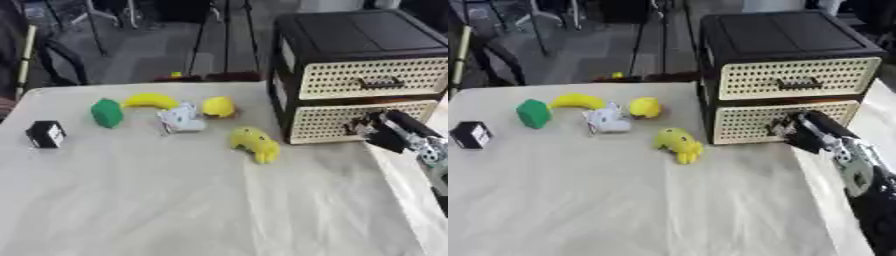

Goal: Pick up objects from table and place into drawer.

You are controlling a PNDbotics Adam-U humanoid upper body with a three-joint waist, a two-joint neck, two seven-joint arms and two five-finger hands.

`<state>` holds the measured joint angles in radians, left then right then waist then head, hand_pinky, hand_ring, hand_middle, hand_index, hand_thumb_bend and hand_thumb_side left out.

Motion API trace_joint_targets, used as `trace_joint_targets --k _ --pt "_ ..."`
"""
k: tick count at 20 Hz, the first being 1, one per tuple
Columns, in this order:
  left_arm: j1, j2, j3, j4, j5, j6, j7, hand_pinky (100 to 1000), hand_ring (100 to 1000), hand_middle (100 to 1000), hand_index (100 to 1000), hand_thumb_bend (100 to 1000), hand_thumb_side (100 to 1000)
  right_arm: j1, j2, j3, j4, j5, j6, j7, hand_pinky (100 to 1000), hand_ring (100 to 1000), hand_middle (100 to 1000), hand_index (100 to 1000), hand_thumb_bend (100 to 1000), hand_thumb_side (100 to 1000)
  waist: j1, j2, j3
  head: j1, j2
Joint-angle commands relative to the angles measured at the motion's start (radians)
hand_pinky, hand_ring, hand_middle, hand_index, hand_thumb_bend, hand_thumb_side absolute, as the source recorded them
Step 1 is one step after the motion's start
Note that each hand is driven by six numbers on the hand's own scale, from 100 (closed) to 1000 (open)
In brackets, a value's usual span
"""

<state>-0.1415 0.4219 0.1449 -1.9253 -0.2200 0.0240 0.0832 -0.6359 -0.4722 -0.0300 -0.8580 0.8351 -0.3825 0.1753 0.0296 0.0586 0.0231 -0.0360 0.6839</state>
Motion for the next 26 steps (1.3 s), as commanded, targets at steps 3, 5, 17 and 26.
trace_joint_targets --k 3,5,17,26 --pt "-0.007 0.016 0.006 -0.011 0.004 0.000 -0.001 478 468 552 749 610 821 0.021 -0.020 0.012 -0.047 0.016 -0.008 0.027 100 100 100 588 100 981 0.000 -0.010 -0.004 0.003 0.005" --pt "-0.006 0.016 0.006 -0.011 0.004 0.000 -0.001 478 468 552 749 610 821 0.032 -0.019 0.013 -0.060 0.015 -0.009 0.033 100 100 100 588 100 981 -0.001 -0.011 -0.005 0.003 0.006" --pt "-0.003 0.021 0.009 -0.010 0.003 0.001 0.001 479 468 552 749 608 822 0.120 -0.019 0.014 -0.149 -0.007 -0.009 0.053 100 100 100 590 100 994 -0.008 -0.015 -0.011 0.011 0.009" --pt "-0.001 0.024 0.011 -0.010 0.002 0.002 0.002 479 468 552 750 607 822 0.191 -0.021 0.010 -0.232 -0.030 -0.004 0.060 100 100 100 591 100 992 -0.011 -0.016 -0.017 0.016 0.009"
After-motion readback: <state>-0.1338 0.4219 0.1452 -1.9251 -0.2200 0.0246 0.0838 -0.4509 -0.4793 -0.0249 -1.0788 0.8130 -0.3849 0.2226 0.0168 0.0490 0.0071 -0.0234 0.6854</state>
